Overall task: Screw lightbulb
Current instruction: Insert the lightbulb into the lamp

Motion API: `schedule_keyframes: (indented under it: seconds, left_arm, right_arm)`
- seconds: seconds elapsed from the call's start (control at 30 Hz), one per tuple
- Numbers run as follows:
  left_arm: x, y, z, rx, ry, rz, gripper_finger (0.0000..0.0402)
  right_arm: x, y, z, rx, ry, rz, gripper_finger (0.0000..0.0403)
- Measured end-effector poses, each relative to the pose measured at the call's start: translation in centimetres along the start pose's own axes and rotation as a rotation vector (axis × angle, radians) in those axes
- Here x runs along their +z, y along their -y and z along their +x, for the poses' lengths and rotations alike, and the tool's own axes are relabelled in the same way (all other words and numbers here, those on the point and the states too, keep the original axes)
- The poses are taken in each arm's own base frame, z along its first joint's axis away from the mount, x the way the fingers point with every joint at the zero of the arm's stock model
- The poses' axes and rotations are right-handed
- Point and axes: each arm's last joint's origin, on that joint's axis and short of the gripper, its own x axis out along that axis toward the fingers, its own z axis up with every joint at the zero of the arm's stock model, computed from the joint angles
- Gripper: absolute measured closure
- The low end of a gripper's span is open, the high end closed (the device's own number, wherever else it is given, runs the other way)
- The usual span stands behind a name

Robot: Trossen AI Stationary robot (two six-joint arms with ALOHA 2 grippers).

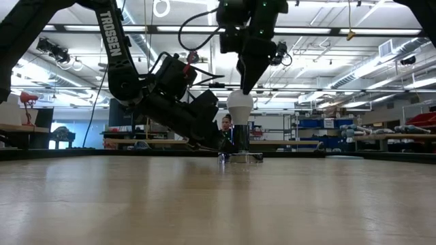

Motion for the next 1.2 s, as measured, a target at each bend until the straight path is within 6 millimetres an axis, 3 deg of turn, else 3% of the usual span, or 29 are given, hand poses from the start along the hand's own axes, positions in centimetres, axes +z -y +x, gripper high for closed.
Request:
schedule_keyframes:
  seconds: [0.33,0.57,0.67,0.8,1.0,1.2]
  left_arm:
    - [0.0,0.0,0.0,0.000,0.001,0.000,0.0392]
    - [0.0,0.0,0.0,0.000,0.000,0.000,0.0392]
    - [0.0,0.0,0.0,0.000,0.000,0.000,0.0392]
    - [0.0,0.0,0.0,0.000,0.001,0.000,0.0392]
    - [0.0,0.0,0.0,0.000,0.002,0.000,0.0392]
    - [0.0,0.0,0.0,0.000,0.003,0.000,0.0392]
  right_arm:
    - [-0.3,-0.3,1.6,0.036,0.021,0.058,0.0113]
    - [-0.5,-0.3,1.8,0.022,0.006,0.459,0.0123]
    - [-0.4,-0.7,1.8,0.020,0.000,0.520,0.0118]
    - [0.0,-1.2,1.1,0.004,-0.025,0.427,0.0103]
    - [1.0,-0.8,-1.7,-0.078,0.033,0.182,0.0085]
    - [1.1,-0.7,-1.3,0.035,0.072,-0.035,0.0088]
